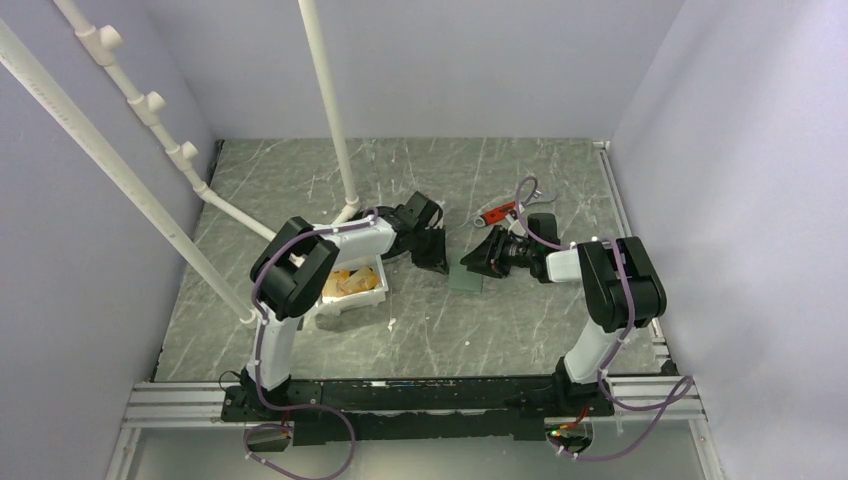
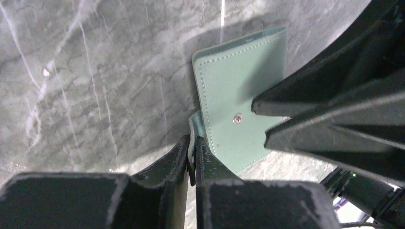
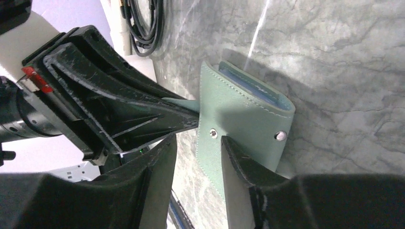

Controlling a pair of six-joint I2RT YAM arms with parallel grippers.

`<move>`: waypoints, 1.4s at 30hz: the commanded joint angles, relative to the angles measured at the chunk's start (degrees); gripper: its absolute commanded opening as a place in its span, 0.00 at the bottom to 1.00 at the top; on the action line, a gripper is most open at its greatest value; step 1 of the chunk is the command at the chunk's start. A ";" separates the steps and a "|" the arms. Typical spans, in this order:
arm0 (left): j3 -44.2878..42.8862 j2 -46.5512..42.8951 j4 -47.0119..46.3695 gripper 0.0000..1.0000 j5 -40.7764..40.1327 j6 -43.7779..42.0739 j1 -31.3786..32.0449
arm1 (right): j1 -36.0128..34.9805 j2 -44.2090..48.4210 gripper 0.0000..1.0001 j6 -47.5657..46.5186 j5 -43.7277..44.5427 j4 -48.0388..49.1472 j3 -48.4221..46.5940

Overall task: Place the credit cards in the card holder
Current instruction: Close the card holder at the center of the board.

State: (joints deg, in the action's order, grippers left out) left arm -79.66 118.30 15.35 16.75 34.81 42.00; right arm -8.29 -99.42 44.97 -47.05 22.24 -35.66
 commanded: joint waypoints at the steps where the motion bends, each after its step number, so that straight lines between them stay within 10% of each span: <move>1: 0.87 -5.07 -1.05 0.20 3.56 0.44 -0.49 | -0.05 -2.19 0.40 -4.30 2.85 -1.67 -0.67; 18: -2.48 -3.40 -2.98 0.15 9.73 1.19 0.25 | -0.05 -1.83 0.33 -7.72 4.68 -5.11 -1.11; 34: -0.90 -7.32 -5.86 0.47 21.10 1.66 -6.56 | 0.55 1.22 0.40 -8.32 4.81 -7.40 -1.46; 42: -9.40 0.37 -2.31 0.17 20.34 -1.34 -6.76 | 0.82 2.70 0.39 -8.02 3.98 -5.79 0.27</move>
State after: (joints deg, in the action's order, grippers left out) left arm -83.37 115.37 12.36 34.96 35.77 34.48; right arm -8.03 -97.91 38.98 -45.50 16.97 -36.75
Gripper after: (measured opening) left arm 0.230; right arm 0.408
